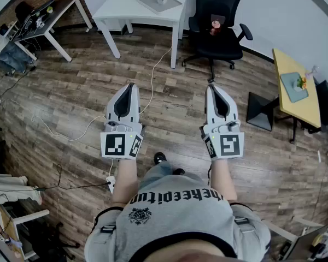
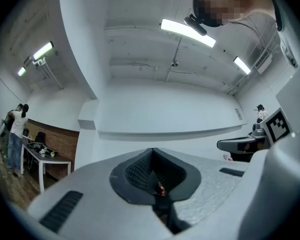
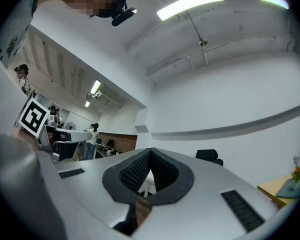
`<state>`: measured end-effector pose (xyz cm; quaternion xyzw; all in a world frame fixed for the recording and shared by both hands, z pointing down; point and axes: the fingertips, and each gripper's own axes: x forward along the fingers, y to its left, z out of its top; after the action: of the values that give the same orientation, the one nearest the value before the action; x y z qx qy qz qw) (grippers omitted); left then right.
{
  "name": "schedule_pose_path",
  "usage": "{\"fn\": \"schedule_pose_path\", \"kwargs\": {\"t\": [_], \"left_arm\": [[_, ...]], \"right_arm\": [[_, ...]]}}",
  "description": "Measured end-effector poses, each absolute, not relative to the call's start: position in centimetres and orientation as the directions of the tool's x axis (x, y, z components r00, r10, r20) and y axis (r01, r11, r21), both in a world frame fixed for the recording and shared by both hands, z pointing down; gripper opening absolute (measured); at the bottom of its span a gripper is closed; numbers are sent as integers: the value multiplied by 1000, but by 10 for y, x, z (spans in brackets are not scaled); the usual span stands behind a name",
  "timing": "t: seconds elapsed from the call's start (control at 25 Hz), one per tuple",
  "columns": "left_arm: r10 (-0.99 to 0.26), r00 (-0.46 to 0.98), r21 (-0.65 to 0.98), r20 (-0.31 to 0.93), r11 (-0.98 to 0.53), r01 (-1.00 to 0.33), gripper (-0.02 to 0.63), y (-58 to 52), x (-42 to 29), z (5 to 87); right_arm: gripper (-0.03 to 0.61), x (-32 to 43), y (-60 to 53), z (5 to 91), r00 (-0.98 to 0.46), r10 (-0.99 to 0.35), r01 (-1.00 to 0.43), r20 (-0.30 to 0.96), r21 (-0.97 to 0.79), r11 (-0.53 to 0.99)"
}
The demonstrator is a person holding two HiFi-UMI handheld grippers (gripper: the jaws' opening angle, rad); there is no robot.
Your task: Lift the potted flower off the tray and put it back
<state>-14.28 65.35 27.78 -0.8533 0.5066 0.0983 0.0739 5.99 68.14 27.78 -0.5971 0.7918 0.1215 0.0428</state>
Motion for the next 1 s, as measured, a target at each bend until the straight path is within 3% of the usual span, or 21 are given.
{"fn": "schedule_pose_path", "kwargs": {"t": [1.0], "left_arm": [[-805,513,-34,-298,-528,-849,3,569,-175,267]], "right_arm": [[3,19,606,267,-271,-923,-961,-274,127,245]]}}
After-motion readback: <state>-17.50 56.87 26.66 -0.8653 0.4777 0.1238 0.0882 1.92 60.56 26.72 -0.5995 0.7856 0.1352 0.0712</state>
